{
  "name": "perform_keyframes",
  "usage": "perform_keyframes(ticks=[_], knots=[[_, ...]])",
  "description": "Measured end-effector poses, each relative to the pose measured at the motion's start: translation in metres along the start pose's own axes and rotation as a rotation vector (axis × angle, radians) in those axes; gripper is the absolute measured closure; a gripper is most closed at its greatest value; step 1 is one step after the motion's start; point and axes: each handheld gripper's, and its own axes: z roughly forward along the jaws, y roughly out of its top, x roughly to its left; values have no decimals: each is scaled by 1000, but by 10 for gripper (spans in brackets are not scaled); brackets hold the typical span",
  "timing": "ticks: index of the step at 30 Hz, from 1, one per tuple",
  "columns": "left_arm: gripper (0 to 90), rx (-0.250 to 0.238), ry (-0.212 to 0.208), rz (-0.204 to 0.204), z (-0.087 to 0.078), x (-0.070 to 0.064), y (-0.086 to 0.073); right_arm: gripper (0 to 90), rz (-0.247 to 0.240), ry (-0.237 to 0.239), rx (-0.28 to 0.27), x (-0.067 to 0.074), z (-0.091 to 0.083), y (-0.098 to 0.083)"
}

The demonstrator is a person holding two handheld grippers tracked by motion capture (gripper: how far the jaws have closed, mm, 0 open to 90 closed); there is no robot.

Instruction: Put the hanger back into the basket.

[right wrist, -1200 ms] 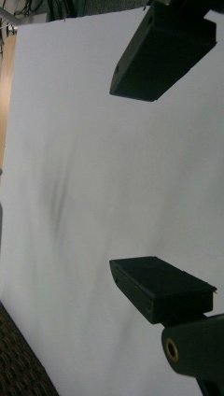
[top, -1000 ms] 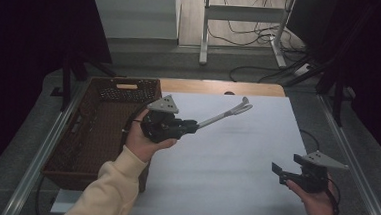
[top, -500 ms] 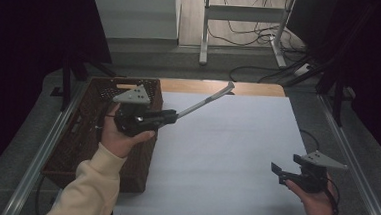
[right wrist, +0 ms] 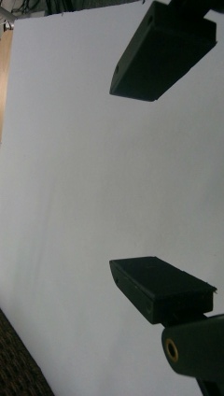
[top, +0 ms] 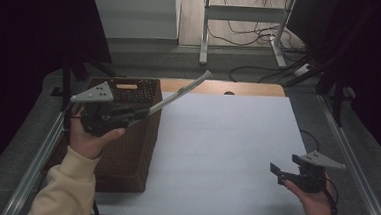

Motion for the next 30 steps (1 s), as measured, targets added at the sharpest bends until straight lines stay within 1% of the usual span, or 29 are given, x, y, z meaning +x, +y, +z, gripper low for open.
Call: perform_keyframes(ticks=[4,7,11,20,25,30], knots=[[818,-17,10,-16,-14,6,-6,141,-1,0,2,1,1,0],[818,-23,26,-21,-24,9,-10,141,-4,0,4,2,1,0],[818,-34,37,-37,-36,15,-15,141,-5,2,7,2,3,0],[818,-49,60,-64,-55,24,-28,141,-11,3,14,3,4,0],[818,-50,81,-75,-64,28,-35,141,-10,2,17,3,5,0],[818,-60,106,-92,-78,35,-43,140,-11,1,20,3,6,0]])
